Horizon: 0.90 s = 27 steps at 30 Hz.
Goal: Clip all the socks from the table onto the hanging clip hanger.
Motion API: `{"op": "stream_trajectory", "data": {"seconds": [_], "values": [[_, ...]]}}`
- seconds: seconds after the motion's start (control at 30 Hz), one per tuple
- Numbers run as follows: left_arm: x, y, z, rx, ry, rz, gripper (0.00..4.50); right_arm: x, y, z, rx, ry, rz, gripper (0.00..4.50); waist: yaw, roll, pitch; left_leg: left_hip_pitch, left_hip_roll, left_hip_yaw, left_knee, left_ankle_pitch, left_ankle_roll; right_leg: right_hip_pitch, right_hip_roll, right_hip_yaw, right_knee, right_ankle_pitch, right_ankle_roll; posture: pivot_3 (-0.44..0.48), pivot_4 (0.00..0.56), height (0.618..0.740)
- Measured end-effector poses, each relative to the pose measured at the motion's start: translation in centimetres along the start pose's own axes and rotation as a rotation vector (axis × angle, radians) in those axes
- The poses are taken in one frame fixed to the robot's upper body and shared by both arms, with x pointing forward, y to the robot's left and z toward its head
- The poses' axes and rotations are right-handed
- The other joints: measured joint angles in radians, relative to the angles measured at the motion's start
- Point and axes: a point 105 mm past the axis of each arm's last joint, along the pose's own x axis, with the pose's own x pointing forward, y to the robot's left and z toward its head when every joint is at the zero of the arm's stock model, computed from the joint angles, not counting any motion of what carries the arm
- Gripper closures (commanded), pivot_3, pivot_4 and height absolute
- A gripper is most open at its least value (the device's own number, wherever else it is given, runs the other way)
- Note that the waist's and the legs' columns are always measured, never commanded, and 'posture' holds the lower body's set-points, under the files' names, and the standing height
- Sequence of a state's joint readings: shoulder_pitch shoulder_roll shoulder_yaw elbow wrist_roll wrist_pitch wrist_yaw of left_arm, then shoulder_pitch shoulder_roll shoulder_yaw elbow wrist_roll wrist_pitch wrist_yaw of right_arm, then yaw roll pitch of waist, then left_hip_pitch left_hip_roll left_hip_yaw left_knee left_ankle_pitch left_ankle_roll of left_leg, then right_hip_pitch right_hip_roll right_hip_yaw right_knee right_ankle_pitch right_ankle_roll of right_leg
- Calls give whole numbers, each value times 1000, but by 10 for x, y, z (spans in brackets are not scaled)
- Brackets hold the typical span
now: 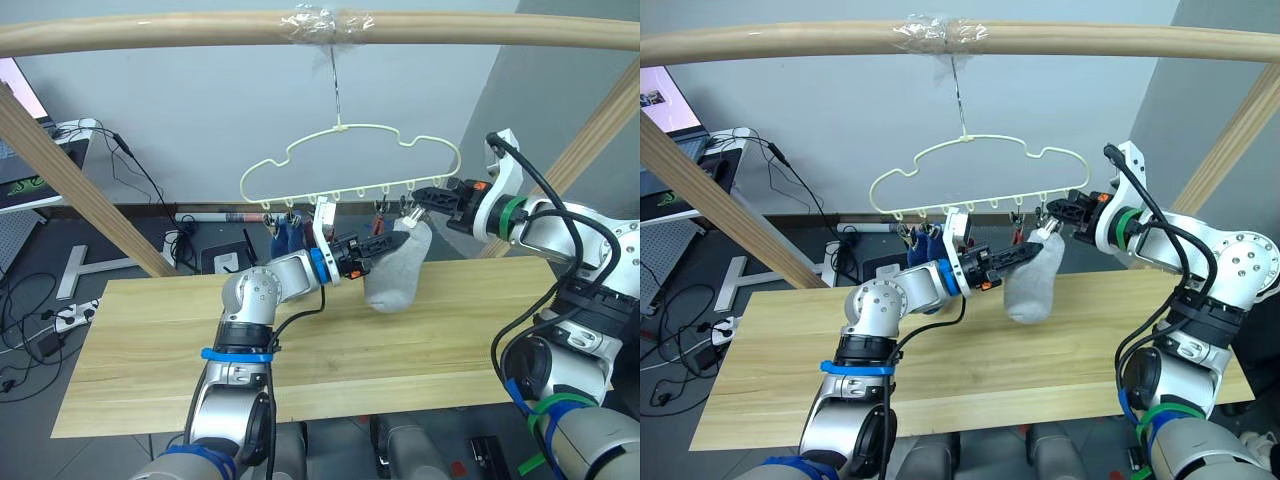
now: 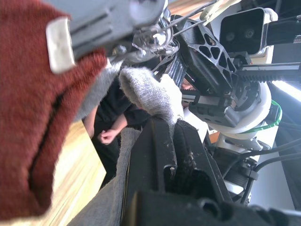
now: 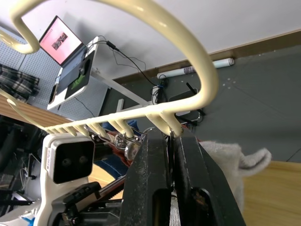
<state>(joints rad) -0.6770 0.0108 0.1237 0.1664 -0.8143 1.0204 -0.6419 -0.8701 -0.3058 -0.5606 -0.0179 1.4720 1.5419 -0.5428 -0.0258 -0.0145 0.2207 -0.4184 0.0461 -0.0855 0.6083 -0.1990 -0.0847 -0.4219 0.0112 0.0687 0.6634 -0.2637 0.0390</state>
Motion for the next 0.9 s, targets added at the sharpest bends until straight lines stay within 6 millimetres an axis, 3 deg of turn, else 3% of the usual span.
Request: {"op": "stream_trajectory", "data": {"seconds": [0.03,0.07,0.43,0.5,0.77,0.9], "values": [[1,0,0,0,-2,-1,4455,0,0,0,9,-2,-1,4500,0,0,0,0,0,0,0,0,0,0,0,0,0,0,0,67,206,740],[1,0,1,1,-3,-2,4500,0,0,0,20,-4,0,3912,0,0,0,0,0,0,0,0,0,0,0,0,0,0,0,67,206,740],[9,-4,4,25,-4,-14,4500,-14,-2,3,40,6,-9,154,0,0,0,-1,0,0,0,0,0,0,0,0,-1,0,0,49,210,740],[13,0,-1,34,16,7,4500,-25,-2,4,-33,0,-12,65,1,0,0,-1,0,0,0,0,0,0,0,0,-2,0,1,44,208,740],[24,20,-22,45,62,59,2268,-50,-15,-17,-282,43,-87,0,-3,-1,1,-1,0,2,0,0,1,0,0,1,-2,-1,1,28,208,740],[13,36,-26,121,126,106,1036,-61,-25,-34,-357,79,-116,0,-6,-1,1,0,0,2,0,0,1,0,0,1,-2,-1,1,34,206,740]]}}
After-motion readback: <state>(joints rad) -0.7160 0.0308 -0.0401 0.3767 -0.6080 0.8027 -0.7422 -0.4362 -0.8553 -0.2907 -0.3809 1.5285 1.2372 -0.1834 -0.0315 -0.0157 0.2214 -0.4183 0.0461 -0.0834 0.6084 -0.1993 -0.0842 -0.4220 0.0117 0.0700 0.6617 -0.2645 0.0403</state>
